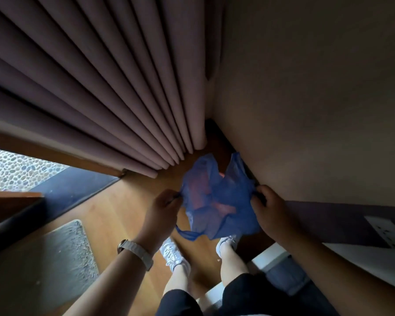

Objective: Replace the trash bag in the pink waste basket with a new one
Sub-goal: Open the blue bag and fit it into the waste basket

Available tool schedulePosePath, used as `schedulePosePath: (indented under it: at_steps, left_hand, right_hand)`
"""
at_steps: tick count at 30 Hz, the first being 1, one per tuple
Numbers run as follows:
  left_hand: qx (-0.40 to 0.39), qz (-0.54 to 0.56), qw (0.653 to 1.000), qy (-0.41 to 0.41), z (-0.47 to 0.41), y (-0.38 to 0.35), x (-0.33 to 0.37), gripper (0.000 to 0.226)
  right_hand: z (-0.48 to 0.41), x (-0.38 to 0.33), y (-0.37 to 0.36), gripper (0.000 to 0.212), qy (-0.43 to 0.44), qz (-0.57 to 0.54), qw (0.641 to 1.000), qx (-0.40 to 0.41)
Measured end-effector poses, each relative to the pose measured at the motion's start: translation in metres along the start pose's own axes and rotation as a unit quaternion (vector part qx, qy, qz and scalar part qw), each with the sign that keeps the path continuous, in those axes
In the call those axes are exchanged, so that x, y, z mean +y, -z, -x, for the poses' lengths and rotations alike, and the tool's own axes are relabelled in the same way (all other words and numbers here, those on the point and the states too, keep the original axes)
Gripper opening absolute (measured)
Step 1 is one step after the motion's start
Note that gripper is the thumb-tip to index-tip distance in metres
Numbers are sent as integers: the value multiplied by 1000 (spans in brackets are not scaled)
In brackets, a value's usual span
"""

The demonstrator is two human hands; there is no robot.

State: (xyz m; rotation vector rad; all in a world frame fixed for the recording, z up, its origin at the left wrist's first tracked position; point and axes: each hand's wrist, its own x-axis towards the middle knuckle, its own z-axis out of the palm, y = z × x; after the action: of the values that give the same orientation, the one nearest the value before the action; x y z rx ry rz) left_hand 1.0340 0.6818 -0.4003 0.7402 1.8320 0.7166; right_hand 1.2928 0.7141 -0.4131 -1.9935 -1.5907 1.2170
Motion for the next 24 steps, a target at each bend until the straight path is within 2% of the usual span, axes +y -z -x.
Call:
schedulePosePath:
  at_steps: [5,9,14,18,24]
  left_hand:
    - [5,5,999,40,-41,-16,-48,22]
    - [-2,18,998,56,-82,-34,-101,9]
    - [21,37,996,84,-128,-59,-179,14]
    - [39,90,991,85,-142,-79,-223,7]
    - [23,139,989,51,-151,-102,-273,8]
  right_hand:
    - [-27,28,-40,6,-23,-24,999,16]
    - [-61,65,-85,8,-40,-50,997,52]
    - [-105,128,-145,7,-52,-39,995,76]
    - [-129,163,-184,8,-24,-48,994,96]
    - [-144,208,-233,5,27,-57,993,100]
